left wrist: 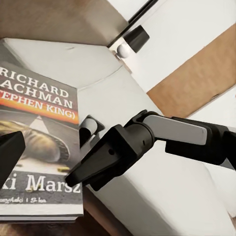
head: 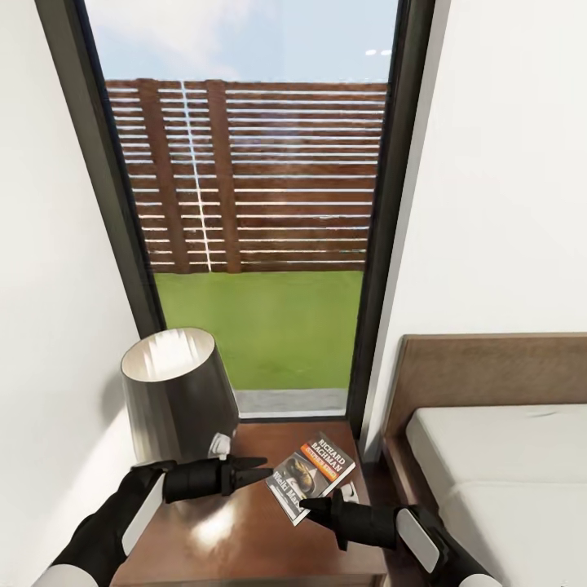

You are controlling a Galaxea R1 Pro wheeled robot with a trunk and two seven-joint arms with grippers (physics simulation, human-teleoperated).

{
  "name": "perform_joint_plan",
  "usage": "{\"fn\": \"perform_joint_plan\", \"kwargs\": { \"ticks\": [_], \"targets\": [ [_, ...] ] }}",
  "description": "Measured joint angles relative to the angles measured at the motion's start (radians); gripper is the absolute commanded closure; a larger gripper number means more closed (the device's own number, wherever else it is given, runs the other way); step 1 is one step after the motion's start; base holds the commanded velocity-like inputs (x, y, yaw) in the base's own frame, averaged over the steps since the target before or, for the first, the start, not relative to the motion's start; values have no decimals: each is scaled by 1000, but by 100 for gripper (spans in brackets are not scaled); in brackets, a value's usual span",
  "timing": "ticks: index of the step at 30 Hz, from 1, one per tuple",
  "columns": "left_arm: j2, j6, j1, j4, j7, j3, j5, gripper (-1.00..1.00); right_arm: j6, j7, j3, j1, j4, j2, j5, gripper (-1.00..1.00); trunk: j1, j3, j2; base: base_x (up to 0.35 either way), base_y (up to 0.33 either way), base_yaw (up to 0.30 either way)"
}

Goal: In the bedroom, move the book from the bed onto either nightstand, and place the two sandals side by side next to the bed.

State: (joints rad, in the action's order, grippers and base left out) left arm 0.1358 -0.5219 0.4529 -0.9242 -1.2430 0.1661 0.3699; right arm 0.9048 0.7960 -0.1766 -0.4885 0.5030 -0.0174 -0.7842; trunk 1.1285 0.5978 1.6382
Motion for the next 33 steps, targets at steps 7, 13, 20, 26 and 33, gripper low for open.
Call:
{"fn": "perform_joint_plan", "kwargs": {
  "ticks": [7, 13, 20, 26, 33],
  "targets": [
    [-3, 1, -1, 2, 4, 1, 0, -100, 0, 1, -1, 0, 2, 0, -1, 100, 27, 22, 49, 0, 0, 0],
    [-4, 2, -1, 2, 6, 1, 0, -100, 1, 7, -2, 0, 13, 0, -1, 100, 50, 41, 91, 0, 0, 0],
    [-4, 2, -1, 3, 6, 1, 0, -100, 5, 53, -3, 0, 15, 2, -4, 100, 77, 63, 140, 0, 0, 0],
    [-5, 2, -1, 4, 6, 2, 1, -100, 7, 105, -3, 0, 15, 3, 0, 100, 100, 81, 182, 0, 0, 0],
    [-5, 2, -1, 4, 7, 2, 1, -100, 6, 111, -3, 0, 15, 3, 1, 100, 127, 103, 231, 0, 0, 0]
  ]
}}
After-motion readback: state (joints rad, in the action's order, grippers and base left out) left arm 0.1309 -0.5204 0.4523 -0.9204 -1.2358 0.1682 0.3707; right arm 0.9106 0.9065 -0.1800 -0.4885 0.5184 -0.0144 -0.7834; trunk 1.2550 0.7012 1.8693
